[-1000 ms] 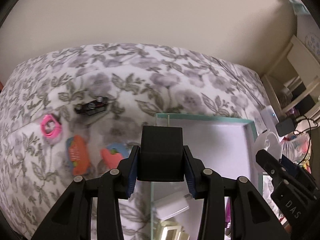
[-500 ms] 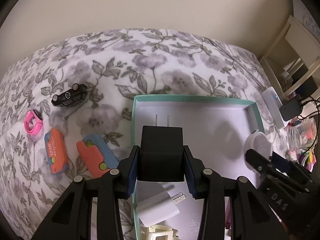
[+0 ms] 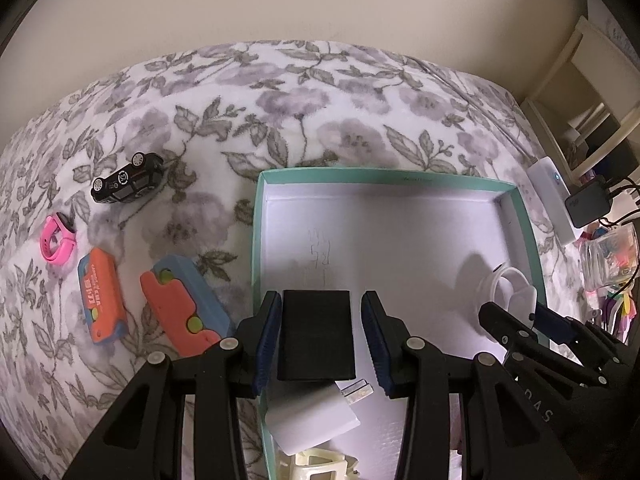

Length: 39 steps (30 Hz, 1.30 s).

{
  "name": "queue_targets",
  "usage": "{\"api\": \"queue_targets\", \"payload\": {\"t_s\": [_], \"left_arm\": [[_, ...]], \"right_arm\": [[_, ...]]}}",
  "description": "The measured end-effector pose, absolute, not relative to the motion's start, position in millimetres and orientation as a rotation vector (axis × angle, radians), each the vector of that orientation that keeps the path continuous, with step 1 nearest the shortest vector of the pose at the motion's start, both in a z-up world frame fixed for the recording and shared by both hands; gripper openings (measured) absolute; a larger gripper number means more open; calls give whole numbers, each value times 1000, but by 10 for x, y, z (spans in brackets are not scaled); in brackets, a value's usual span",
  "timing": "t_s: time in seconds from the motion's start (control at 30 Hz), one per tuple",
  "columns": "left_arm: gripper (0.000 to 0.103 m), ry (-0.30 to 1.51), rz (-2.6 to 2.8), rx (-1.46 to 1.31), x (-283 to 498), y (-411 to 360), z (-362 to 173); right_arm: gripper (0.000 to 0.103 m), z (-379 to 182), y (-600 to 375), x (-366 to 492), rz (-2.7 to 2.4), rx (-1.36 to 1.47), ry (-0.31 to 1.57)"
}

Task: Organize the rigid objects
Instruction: 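Carry the charger cube and watch band into the tray while both tools open to release, then withdraw both tools from the tray toward the two orange-blue toy knives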

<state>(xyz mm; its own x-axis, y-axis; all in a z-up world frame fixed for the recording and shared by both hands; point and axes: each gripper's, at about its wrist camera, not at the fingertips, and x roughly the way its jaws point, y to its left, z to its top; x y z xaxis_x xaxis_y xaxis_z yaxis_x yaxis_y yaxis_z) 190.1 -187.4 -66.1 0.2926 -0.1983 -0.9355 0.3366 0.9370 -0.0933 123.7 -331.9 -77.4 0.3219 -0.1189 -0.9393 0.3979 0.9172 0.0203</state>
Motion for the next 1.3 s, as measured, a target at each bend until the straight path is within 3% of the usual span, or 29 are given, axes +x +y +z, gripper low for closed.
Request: {"api": "queue_targets", "payload": {"t_s": [0.4, 0.8, 0.83, 0.87, 0.93, 1.03, 1.3], "left_arm": [[43, 1231, -338, 120, 1912, -1830, -613], [51, 1219, -288, 60, 2030, -1606, -380], [56, 1213, -269, 60, 2052, -1555, -353], [66, 1203, -244, 68, 2075, -1500, -322], [73, 1188, -212, 76, 2119, -1409, -277], [76, 1186, -180, 58, 2192, -1251, -233], [80, 1207, -87, 18, 2323, -870, -235]], "right_arm": [[53, -723, -3285, 1249, -351, 240, 1198], [57, -460, -3274, 1218, -349, 259, 1138], [58, -445, -3260, 1224, -346, 259, 1133], [62, -425, -3230, 1236, -342, 254, 1126], [67, -401, -3163, 1261, -333, 237, 1117], [70, -406, -3062, 1306, -310, 215, 1116], [90, -460, -2780, 1406, -261, 207, 1094]]}}
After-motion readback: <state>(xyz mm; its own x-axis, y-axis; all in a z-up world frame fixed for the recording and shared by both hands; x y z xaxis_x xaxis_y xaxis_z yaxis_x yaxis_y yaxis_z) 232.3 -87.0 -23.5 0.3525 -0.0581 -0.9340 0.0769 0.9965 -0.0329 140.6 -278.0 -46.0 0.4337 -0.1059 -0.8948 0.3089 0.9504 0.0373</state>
